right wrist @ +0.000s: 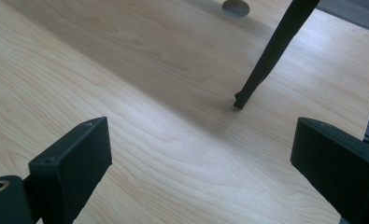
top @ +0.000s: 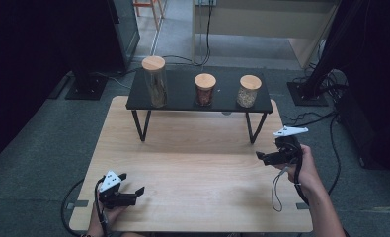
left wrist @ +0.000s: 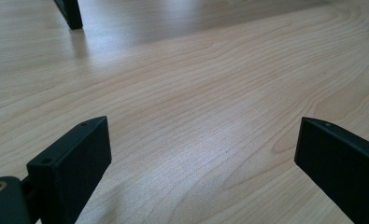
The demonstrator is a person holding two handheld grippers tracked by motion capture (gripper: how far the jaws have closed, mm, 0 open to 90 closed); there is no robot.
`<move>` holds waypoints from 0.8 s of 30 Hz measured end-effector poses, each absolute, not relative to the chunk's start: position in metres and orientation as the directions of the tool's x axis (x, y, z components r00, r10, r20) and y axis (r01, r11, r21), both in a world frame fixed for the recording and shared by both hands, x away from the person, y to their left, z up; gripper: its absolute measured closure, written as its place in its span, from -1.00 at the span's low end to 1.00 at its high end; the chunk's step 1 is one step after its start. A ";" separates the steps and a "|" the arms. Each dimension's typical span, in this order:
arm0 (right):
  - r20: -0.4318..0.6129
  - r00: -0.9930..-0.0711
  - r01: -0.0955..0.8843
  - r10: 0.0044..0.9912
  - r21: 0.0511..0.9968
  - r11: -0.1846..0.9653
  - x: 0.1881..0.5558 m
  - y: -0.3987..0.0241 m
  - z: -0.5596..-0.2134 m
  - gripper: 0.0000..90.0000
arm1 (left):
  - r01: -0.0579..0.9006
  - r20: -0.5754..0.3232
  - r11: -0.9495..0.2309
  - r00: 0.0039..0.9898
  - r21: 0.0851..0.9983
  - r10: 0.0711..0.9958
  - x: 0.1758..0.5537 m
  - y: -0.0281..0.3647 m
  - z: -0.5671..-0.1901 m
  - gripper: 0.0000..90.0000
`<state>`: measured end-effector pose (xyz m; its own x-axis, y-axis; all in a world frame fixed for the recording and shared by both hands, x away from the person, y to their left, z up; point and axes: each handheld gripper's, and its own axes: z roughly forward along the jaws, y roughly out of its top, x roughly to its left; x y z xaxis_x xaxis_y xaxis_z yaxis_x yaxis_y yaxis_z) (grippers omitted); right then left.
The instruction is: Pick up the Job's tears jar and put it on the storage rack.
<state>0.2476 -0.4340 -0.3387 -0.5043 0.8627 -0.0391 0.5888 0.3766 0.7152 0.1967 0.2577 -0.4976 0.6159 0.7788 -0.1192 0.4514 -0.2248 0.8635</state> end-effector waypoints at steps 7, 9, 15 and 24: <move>-0.044 -0.503 0.601 0.863 0.699 0.386 0.248 -0.431 -0.357 -0.89 | 0.452 -0.119 -0.224 0.615 0.863 0.780 0.197 0.258 -0.498 -0.91; -0.043 -0.501 0.605 0.864 0.696 0.386 0.247 -0.431 -0.363 -0.89 | 0.452 -0.119 -0.225 0.615 0.863 0.780 0.197 0.257 -0.498 -0.91; -0.030 -0.496 0.612 0.868 0.697 0.374 0.245 -0.432 -0.379 -0.89 | 0.452 -0.115 -0.230 0.616 0.862 0.779 0.197 0.257 -0.497 -0.91; -0.043 -0.491 0.587 0.870 0.722 0.367 0.236 -0.434 -0.410 -0.89 | 0.454 -0.117 -0.229 0.616 0.861 0.779 0.197 0.257 -0.497 -0.91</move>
<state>0.2364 -0.4341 -0.4105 -0.4912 0.8700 -0.0431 0.5865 0.3669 0.7220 0.1972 0.2572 -0.4969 0.6155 0.7794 -0.1173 0.4541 -0.2291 0.8610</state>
